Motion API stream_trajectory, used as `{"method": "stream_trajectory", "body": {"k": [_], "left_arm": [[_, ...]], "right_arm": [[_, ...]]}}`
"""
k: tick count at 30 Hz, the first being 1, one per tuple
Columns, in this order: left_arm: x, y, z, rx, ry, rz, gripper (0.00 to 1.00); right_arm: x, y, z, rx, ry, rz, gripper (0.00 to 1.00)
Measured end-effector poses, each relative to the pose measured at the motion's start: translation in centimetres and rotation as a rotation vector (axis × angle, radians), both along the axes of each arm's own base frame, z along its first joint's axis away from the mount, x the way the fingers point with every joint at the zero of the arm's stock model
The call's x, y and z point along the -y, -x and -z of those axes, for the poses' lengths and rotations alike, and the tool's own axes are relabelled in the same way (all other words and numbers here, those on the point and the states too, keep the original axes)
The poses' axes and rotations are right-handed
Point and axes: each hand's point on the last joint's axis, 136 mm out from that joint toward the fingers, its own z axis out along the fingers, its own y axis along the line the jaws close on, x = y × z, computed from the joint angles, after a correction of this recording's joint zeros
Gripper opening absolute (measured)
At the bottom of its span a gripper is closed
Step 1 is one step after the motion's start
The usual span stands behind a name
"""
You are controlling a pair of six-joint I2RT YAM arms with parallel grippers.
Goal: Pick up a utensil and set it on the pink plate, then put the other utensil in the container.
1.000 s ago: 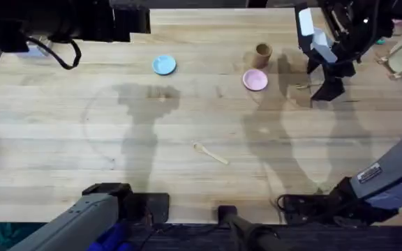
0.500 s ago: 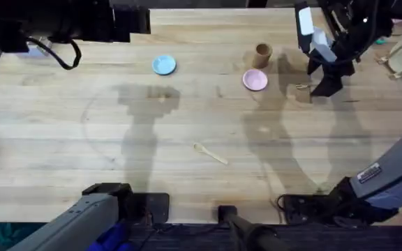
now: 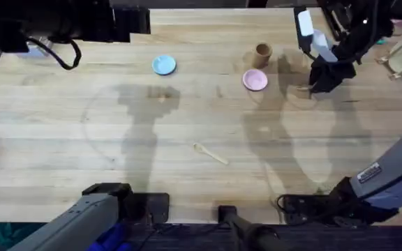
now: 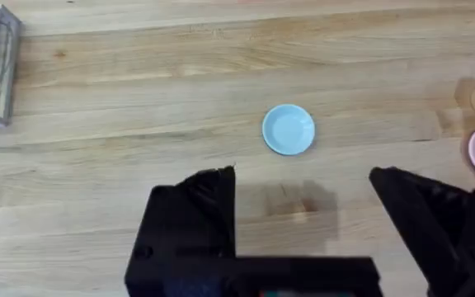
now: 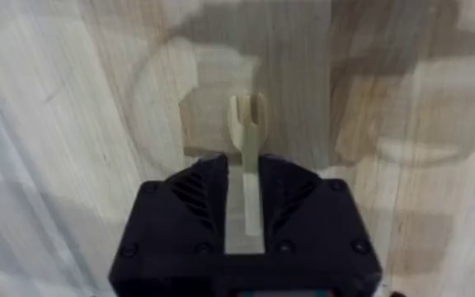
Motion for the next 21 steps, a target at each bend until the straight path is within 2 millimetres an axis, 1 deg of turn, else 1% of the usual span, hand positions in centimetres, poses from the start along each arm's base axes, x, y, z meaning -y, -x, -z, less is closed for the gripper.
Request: {"method": "stream_trajectory", "body": {"k": [3, 4, 21], "left_arm": [[0.0, 0.0, 0.0, 0.0, 0.0, 0.0, 0.993], [0.0, 0.0, 0.0, 0.0, 0.0, 0.0, 0.993], [0.0, 0.0, 0.0, 0.0, 0.0, 0.0, 0.992]], "right_arm": [[-0.04, -0.01, 0.02, -0.001, -0.002, 0.003, 0.058], [-0.1, -0.02, -0.01, -0.001, -0.004, 0.005, 0.041], [-0.33, -0.12, -0.28, 0.006, -0.013, 0.014, 0.031]]}}
